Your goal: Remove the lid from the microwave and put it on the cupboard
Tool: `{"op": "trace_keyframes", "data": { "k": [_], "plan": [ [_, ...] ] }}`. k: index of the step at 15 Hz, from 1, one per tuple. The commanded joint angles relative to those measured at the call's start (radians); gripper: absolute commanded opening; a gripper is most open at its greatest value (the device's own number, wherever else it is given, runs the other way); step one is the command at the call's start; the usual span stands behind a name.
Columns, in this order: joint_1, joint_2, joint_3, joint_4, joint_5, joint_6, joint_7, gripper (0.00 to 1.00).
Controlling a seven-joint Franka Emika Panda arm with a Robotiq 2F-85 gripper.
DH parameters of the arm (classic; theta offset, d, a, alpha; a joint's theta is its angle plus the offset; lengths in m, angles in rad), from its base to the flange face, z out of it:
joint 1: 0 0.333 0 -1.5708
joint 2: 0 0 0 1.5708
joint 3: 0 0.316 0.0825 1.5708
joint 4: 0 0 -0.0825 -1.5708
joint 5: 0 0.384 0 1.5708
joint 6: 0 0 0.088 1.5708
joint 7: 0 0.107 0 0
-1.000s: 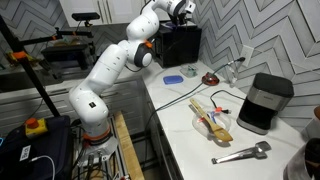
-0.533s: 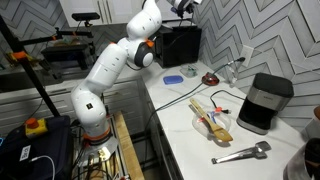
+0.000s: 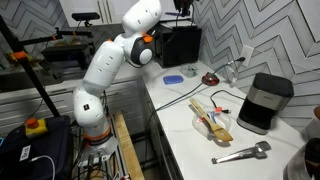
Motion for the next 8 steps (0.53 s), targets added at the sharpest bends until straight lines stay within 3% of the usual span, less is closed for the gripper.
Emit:
{"op": "trace_keyframes", "data": {
  "k": [1, 2, 3, 8],
  "plan": [
    [-0.044, -0.039, 0.0, -0.023, 0.065, -0.109, 0.148, 0.02],
    [-0.05, -0.038, -0.001, -0.013, 0.072, -0.1, 0.166, 0.02],
    [-0.028, -0.024, -0.009, -0.01, 0.046, -0.068, 0.106, 0.07],
    [-0.04, -0.03, -0.009, -0.009, 0.057, -0.068, 0.142, 0.07]
  ]
}}
